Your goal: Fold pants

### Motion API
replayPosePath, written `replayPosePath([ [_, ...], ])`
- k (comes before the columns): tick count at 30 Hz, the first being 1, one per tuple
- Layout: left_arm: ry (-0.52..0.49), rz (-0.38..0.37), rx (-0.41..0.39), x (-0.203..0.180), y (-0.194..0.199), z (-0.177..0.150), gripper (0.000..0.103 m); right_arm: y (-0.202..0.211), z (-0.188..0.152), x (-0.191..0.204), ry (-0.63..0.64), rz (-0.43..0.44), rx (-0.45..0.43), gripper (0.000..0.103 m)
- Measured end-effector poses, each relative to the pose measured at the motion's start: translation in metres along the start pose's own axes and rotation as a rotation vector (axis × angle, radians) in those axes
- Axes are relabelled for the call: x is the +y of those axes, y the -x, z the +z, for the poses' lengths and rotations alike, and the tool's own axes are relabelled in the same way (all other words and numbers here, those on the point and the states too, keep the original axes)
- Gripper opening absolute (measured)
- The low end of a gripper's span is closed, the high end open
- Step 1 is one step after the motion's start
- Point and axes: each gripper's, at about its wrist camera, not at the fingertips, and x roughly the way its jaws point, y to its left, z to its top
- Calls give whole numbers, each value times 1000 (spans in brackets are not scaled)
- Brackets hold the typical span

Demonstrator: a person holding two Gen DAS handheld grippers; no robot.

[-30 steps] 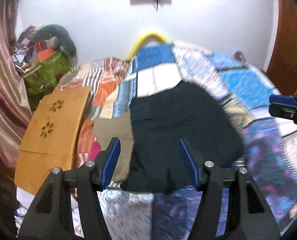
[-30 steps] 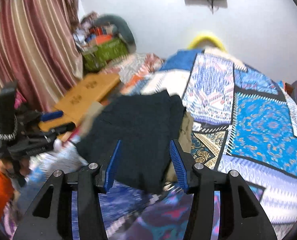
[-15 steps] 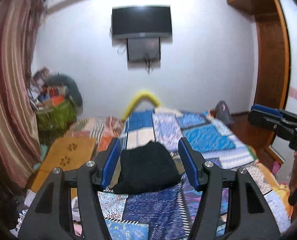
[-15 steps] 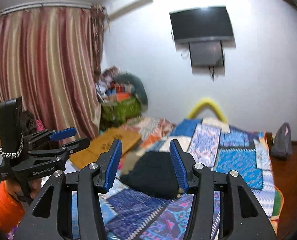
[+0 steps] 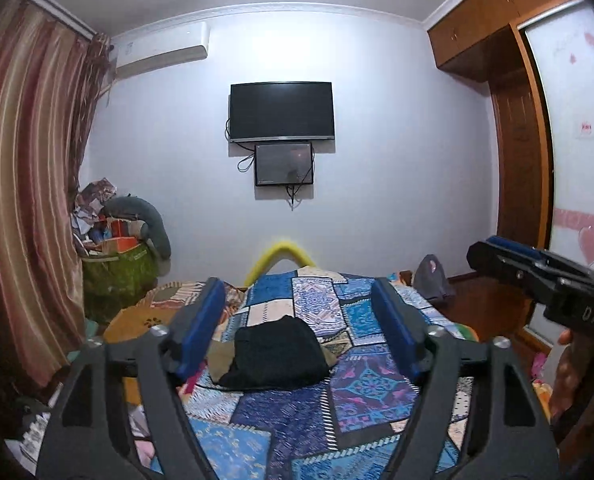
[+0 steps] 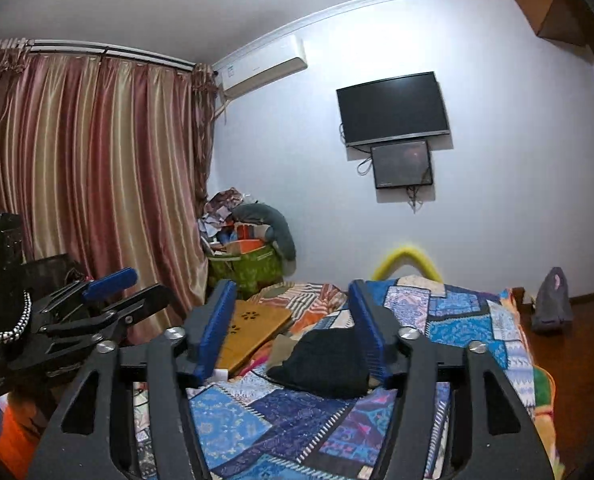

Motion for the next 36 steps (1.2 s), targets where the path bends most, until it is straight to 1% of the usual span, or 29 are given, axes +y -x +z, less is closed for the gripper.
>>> replayPosePath([
  [2, 5, 11, -2, 0, 4, -3, 84, 5, -1, 3, 5, -14, -5, 70],
  [3, 6, 14, -2, 1, 6, -4, 88, 5, -1, 4, 9, -19, -3, 72],
  [4, 12, 20, -3, 2, 6, -5, 91, 4, -1, 6, 14, -24, -1, 77],
  [5, 19, 26, -5, 3, 9, -6, 96, 5, 0, 7, 18, -28, -3, 82],
  [6, 27, 27, -9, 4, 12, -7, 100, 5, 0, 8, 25, -38, -7, 84],
  [9, 31, 29, 0, 7, 12, -9, 101, 5, 1, 12, 37, -49, -11, 90],
  [10, 31, 31, 0, 6, 14, -11, 101, 4, 2, 12, 36, -45, -10, 94],
  [11, 33, 32, 1, 7, 15, -12, 101, 5, 2, 13, 34, -43, -11, 101],
  [12, 35, 31, 2, 8, 15, -13, 102, 4, 2, 14, 35, -44, -12, 103],
  [15, 38, 30, 8, 10, 15, -15, 102, 3, -1, 17, 55, -60, -9, 103],
  [21, 43, 30, 19, 11, 13, -19, 102, 5, -8, 17, 51, -55, 5, 103],
  [36, 45, 23, 19, 13, 12, -20, 102, 13, -10, 15, 37, -54, 18, 103],
])
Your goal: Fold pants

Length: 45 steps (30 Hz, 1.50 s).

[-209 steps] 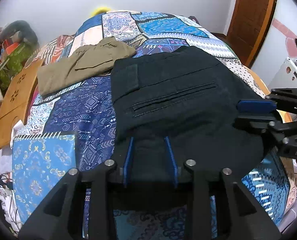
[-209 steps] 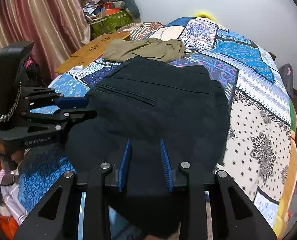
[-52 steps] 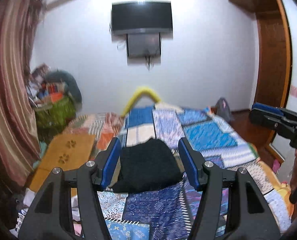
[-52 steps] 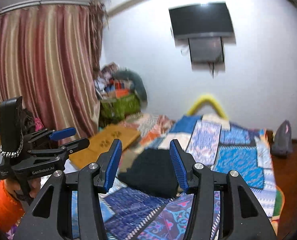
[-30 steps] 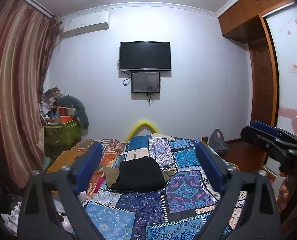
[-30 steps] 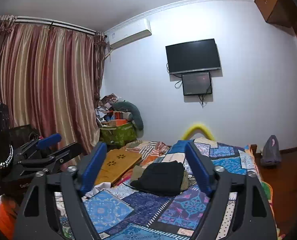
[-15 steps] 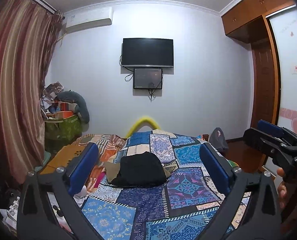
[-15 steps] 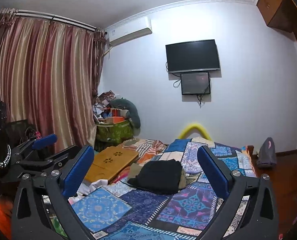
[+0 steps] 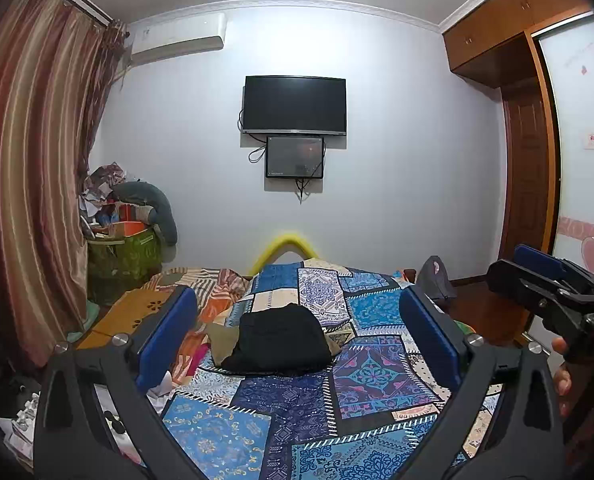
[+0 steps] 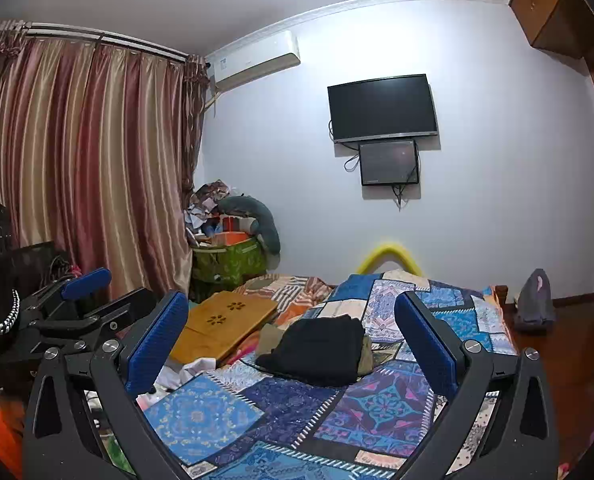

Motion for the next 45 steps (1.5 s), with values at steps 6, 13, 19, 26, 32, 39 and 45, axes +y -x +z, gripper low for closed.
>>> replayPosePath([
  [6, 2, -1, 9, -1, -1, -1, 102, 2, 2, 3, 4, 6, 6, 103],
  [13, 11, -8, 8, 1, -1, 2, 102, 2, 4, 3, 0, 5, 7, 103],
  [19, 20, -14, 12, 2, -1, 2, 102, 4, 4, 2, -12, 8, -1, 103],
  [26, 13, -16, 13, 1, -2, 2, 102, 4, 5, 1, -16, 6, 0, 103],
  [32, 16, -20, 14, 1, -3, 2, 102, 4, 5, 1, -19, 2, 2, 103],
  [39, 18, -24, 19, 2, -5, 2, 102, 3, 5, 0, -30, -2, 4, 103],
  [45, 21, -29, 26, 2, -7, 2, 102, 3, 4, 1, -35, -2, 7, 103],
])
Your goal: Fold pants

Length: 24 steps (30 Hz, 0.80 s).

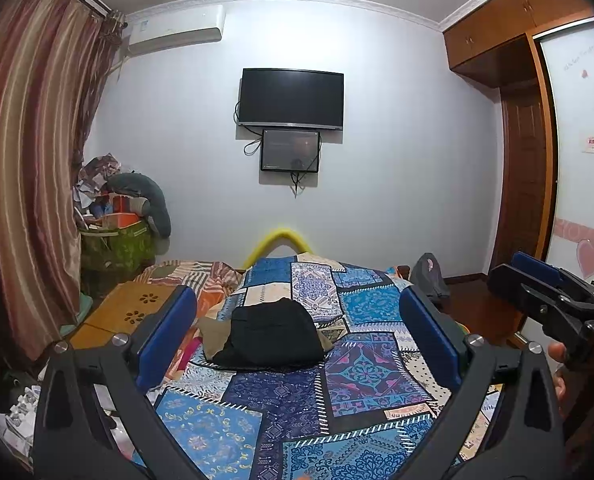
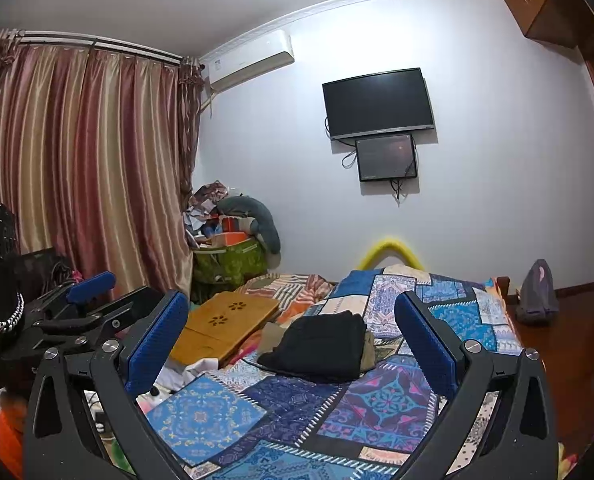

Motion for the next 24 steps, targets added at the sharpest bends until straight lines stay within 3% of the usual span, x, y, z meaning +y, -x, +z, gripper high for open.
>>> replayPosePath([
  [24, 43, -42, 41, 5, -7, -2, 102, -4, -2, 3, 2, -5, 10, 103],
])
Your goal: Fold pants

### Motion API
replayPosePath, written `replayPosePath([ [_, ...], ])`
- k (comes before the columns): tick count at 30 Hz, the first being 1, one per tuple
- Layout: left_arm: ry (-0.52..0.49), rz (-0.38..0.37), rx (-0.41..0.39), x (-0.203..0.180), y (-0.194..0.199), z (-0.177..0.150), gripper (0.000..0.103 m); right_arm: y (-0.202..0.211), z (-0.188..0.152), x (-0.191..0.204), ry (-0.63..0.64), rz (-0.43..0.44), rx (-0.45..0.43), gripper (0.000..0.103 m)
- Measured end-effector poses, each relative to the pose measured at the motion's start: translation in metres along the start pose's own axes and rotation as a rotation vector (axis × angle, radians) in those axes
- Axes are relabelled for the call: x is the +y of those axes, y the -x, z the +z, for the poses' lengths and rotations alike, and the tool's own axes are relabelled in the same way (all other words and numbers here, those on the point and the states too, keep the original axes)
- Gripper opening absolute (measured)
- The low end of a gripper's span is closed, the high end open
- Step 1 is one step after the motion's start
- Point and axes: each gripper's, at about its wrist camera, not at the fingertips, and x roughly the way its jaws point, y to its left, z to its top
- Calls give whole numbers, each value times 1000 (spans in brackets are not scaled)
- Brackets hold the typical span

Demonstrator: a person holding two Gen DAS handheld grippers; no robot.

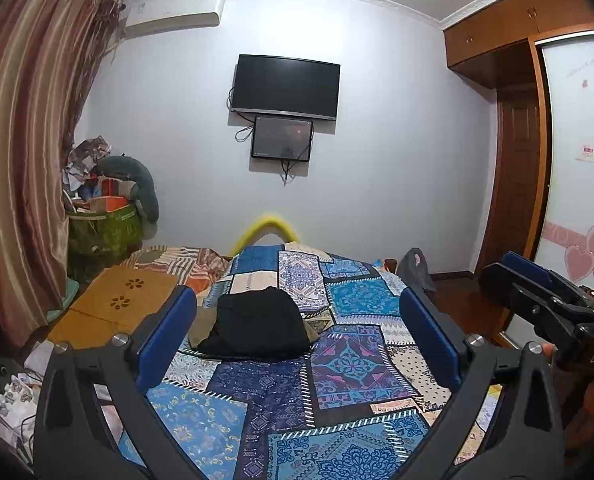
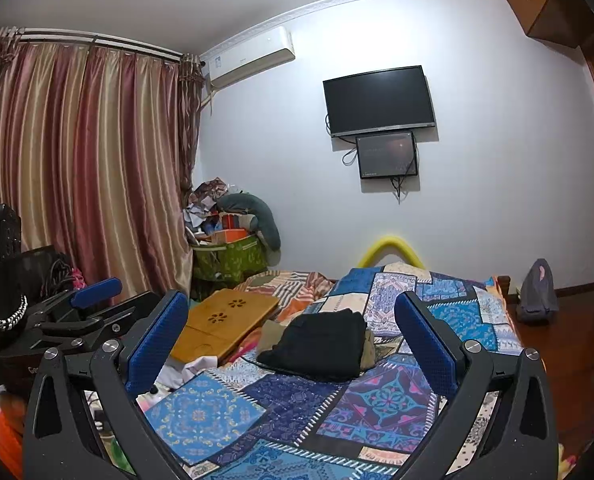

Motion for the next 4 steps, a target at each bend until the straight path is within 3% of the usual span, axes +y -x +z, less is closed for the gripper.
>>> replayPosePath([
  [4, 0, 9, -2, 1, 0, 0, 102, -1, 0, 1, 1, 2, 2, 103],
])
